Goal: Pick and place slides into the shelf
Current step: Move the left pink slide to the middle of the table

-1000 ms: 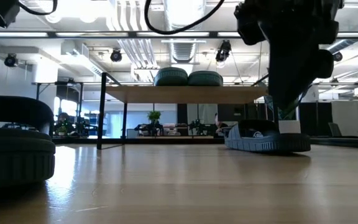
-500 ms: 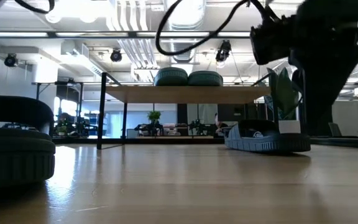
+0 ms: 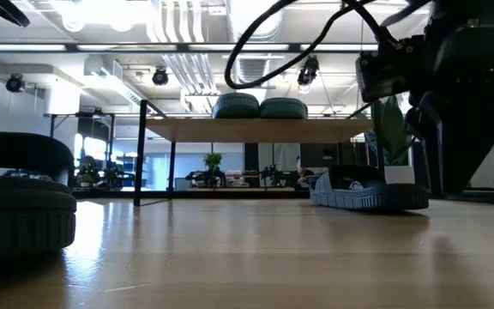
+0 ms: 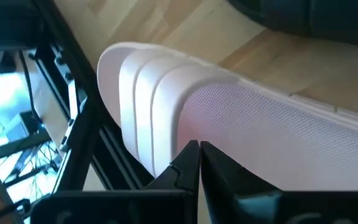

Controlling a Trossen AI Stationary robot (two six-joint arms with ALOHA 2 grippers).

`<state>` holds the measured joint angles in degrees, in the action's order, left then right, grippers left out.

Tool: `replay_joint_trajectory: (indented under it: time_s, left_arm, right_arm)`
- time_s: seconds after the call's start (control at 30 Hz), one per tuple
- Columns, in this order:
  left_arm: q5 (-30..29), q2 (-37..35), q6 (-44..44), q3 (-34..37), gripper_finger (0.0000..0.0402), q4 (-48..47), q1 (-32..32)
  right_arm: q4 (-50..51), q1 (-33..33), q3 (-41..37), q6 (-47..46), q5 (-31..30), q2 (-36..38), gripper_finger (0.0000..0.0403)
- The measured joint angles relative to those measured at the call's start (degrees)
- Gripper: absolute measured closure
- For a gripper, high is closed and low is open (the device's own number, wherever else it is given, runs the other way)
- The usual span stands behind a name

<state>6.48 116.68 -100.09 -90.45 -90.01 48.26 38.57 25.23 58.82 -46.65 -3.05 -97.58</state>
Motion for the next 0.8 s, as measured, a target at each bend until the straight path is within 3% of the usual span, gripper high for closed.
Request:
replay_joint_trajectory:
  time_s: [0.8]
  left_arm:
    - [-5.6,-2.6,4.7,1.4,0.0398,0.0,-0.3]
  right_arm:
    - [0.0,-0.1,-2.1,0.1,0.0,0.0,0.0209]
